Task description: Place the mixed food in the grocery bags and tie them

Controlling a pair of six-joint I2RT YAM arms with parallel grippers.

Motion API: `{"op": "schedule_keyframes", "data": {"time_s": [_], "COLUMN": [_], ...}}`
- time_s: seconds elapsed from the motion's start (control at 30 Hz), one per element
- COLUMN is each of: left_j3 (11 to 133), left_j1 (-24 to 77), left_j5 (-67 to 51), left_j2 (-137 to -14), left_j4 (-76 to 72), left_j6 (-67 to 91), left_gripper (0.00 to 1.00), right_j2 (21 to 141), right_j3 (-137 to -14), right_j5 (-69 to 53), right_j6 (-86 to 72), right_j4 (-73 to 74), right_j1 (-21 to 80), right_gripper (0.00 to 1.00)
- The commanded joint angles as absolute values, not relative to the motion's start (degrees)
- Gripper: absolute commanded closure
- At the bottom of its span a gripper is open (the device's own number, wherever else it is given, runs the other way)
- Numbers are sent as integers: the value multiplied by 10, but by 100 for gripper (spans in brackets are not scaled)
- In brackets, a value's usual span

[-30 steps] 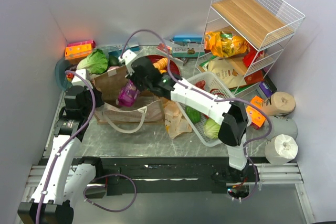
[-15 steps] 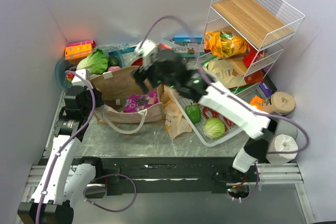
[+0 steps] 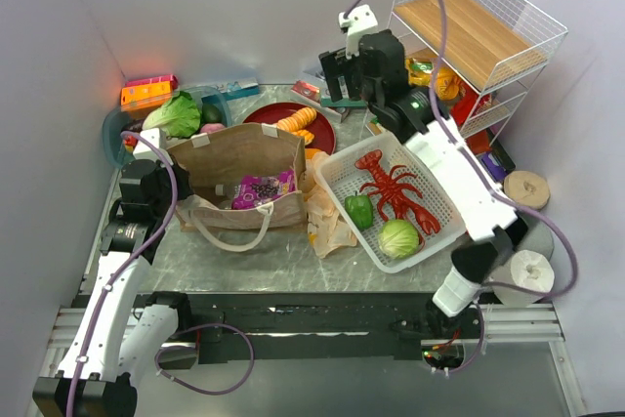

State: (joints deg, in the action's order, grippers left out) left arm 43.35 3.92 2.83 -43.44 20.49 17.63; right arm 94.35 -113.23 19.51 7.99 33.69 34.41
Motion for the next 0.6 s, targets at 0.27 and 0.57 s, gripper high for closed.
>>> {"op": "schedule_keyframes", "data": {"time_s": [0.27, 0.57], "left_j3": [435, 435], "left_j1": [36, 36], "left_j5": [26, 29], "left_j2": [-430, -430], "left_j4": [179, 180], "left_j6": [171, 171], "left_gripper": [99, 99], "right_j2": [1026, 1043], "right_j3": [-1121, -1086], "right_j5": [421, 470], "right_j6": [236, 250], "right_j4": [266, 246], "right_j1": [306, 289], "right_gripper": [1, 1]}}
